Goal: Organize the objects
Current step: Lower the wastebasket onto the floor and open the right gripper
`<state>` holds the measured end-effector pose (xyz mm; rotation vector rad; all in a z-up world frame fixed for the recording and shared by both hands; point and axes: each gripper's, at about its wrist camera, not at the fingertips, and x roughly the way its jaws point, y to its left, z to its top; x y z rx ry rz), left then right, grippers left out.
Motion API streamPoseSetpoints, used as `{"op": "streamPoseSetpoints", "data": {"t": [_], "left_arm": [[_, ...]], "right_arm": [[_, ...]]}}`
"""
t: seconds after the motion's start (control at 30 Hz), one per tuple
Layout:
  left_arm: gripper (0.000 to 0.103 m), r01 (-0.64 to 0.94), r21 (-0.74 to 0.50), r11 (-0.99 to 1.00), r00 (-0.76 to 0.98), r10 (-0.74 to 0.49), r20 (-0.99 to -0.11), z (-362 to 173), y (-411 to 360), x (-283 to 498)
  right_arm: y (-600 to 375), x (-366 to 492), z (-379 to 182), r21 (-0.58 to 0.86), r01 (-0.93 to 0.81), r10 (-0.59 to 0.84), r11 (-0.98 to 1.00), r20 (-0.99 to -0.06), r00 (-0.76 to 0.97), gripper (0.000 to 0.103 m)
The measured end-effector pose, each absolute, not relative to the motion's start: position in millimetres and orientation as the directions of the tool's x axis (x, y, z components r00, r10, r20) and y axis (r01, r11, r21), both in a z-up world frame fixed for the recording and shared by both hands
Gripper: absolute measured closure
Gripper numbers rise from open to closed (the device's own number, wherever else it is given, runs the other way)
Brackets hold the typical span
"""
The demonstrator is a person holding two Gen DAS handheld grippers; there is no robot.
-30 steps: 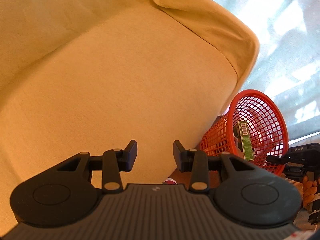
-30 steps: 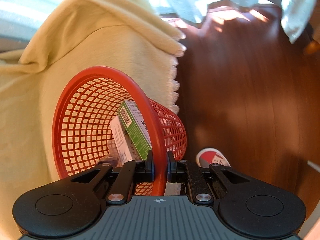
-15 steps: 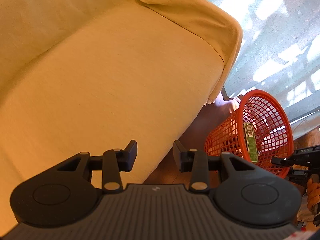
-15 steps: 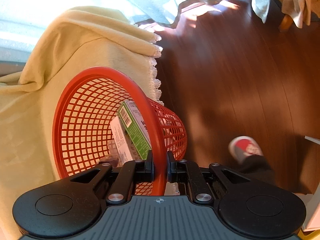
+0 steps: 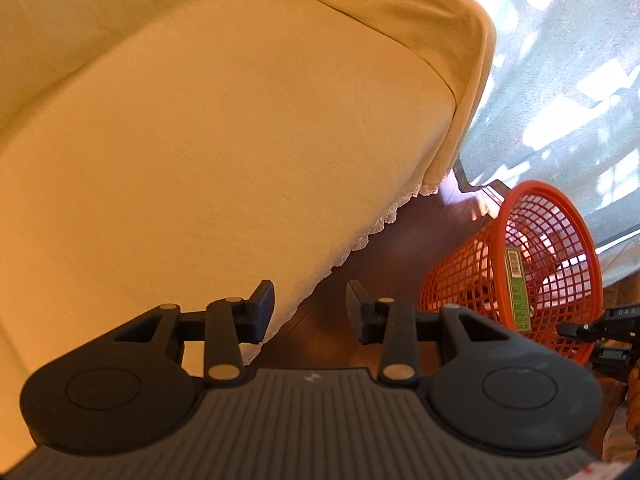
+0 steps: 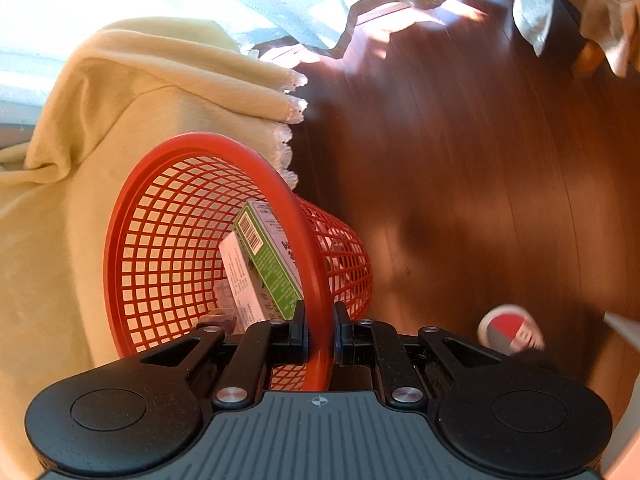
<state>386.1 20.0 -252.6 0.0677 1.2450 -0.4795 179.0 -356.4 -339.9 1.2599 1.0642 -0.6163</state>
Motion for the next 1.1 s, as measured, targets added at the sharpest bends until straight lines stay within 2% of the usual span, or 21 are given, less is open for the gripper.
{"op": "streamPoseSetpoints", "data": {"t": [0.4,0.73,1.1], "left_arm": [[0.069,0.397,-0.139,0.907,0.304,-0.273,-0.913,-332.3,-30.0,378.9],[0.068,0.403,-0.106,0.909,0.343,-0.258,-0.903,-369.8,-30.3,403.4],[0.068,0.372,-0.075,0.925,0.409,-0.236,-0.881,-393.7,-12.8,443.8]], "right_arm": [[-404.8,166.4,-471.8,0.407,0.865,0.181,0.294,-0.912,0.367,0.095],[-426.0,186.3,-568.7,0.43,0.851,0.181,0.301,-0.902,0.392,0.095],[-436.3,191.4,-644.8,0.467,0.839,0.17,0.279,-0.884,0.435,0.093]]}}
